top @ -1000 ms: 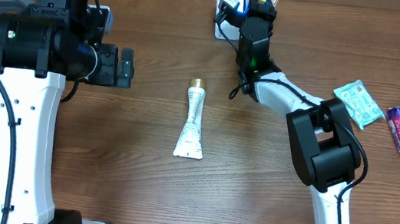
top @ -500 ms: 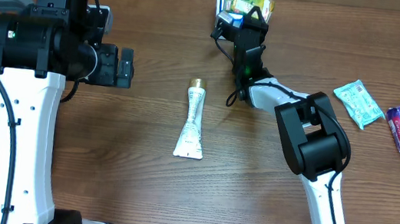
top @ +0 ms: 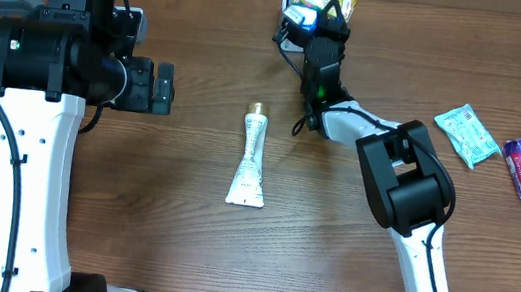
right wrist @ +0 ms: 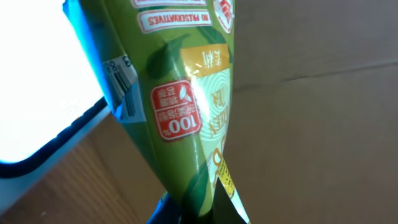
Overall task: Scan the item barcode
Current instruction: 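Hold the green-yellow packet's barcode under the scanner with the right gripper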
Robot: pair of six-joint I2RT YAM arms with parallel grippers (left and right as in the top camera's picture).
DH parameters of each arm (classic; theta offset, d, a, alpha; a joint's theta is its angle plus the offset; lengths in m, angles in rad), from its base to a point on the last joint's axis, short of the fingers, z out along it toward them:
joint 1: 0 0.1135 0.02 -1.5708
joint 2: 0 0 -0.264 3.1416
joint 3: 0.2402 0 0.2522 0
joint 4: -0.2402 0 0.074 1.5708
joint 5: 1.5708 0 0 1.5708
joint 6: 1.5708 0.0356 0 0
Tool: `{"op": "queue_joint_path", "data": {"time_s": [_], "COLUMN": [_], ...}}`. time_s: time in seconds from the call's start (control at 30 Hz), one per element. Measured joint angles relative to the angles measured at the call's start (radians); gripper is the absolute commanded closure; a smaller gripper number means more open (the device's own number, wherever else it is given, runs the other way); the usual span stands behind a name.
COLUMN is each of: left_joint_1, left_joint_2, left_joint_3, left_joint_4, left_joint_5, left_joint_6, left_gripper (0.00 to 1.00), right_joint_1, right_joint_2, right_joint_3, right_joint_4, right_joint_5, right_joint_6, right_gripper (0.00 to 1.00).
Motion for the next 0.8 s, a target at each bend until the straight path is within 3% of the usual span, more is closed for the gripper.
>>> {"op": "queue_joint_path", "data": {"time_s": [0.63, 0.8], "left_joint_1": [0.000, 0.000], "left_joint_2": [0.000, 0.000], "left_joint_3": [0.000, 0.000], "left_joint_4": [0.000, 0.000], "left_joint_5": [0.000, 0.000], "left_joint_6": [0.000, 0.000], "left_gripper": [0.00, 0.01], "right_joint_1": [0.022, 0.038], "right_joint_2": [0.000, -0.026], "right_joint_3": [0.000, 0.001], "right_joint_4": [0.034, -0.093], "right_joint_5": [0.040, 0.079], "right_joint_6": [-0.026, -0.003], "right_gripper": [0.96, 0.96]}}
